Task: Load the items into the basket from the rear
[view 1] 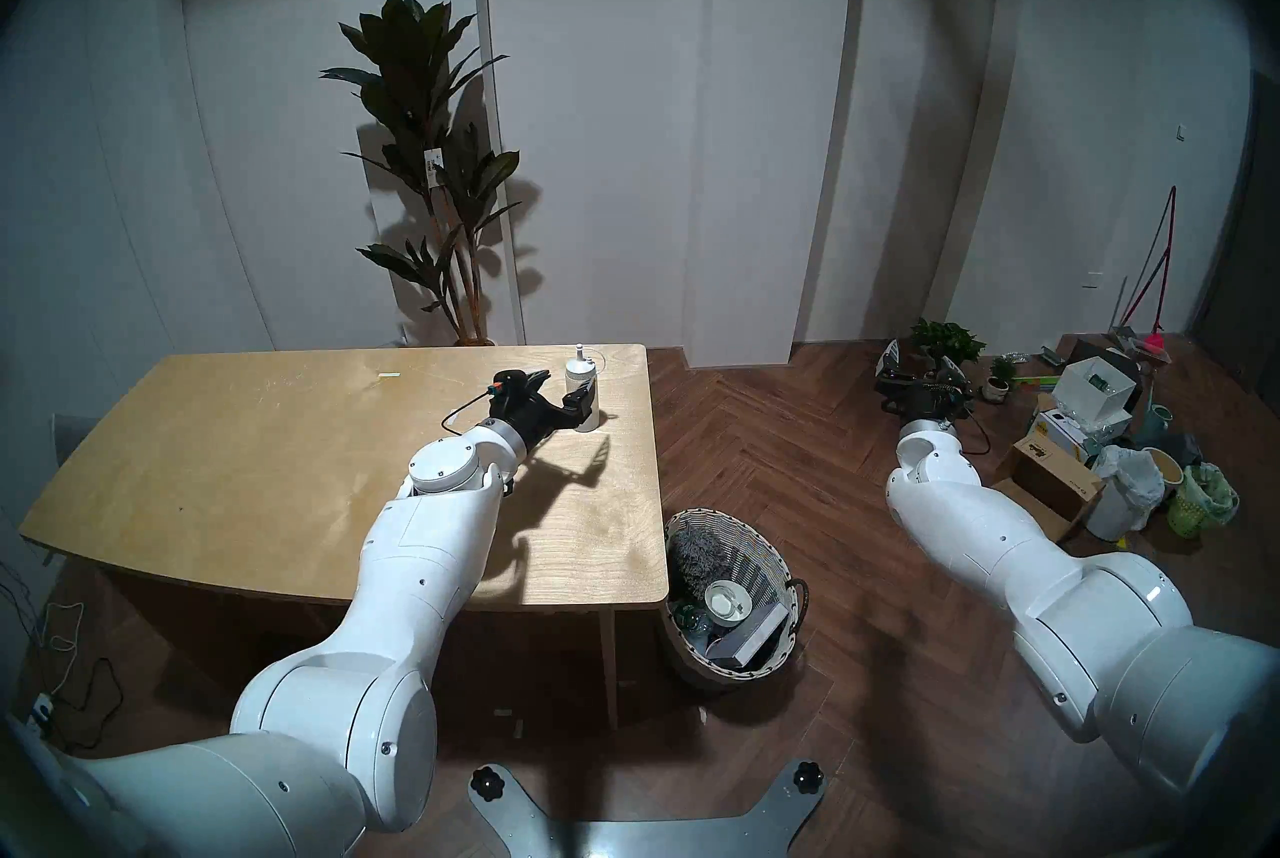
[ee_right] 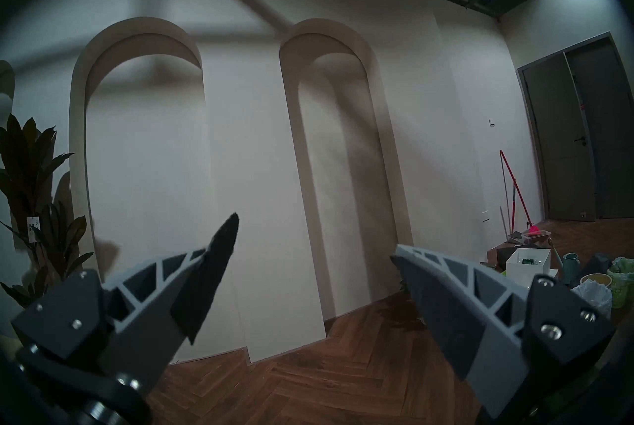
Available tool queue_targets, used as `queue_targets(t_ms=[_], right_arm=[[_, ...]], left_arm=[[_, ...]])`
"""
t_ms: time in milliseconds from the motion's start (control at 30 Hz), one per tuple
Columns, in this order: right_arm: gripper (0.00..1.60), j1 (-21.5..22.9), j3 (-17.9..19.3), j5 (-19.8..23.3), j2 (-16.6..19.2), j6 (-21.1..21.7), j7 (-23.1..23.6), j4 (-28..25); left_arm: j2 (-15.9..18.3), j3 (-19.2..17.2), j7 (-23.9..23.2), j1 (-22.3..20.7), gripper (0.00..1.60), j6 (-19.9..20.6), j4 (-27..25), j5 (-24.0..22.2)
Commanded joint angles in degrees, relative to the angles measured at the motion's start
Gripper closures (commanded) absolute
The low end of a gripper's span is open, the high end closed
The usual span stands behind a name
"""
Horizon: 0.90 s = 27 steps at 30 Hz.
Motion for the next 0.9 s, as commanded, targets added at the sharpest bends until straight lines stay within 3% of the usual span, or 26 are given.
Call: queue_targets(t_ms=[0,400,867], right_arm=[[0.00,-1.2,0.8,0.1,2.4,-1.0,-0.7,-4.1],[0.00,-4.0,1.3,-0.1,3.6,-0.3,-2.3,-8.3],[0.00,-6.9,1.9,-0.9,6.0,0.1,-4.7,-14.1]], left_arm=[[-0.4,0.7,-0.9,-5.3,0.00,-1.7,1.9,0.3],[1.4,1.3,0.4,-10.7,0.00,-1.6,8.0,1.9],[-0.9,3.3,2.7,-14.9,0.00,-2.4,16.0,4.3]])
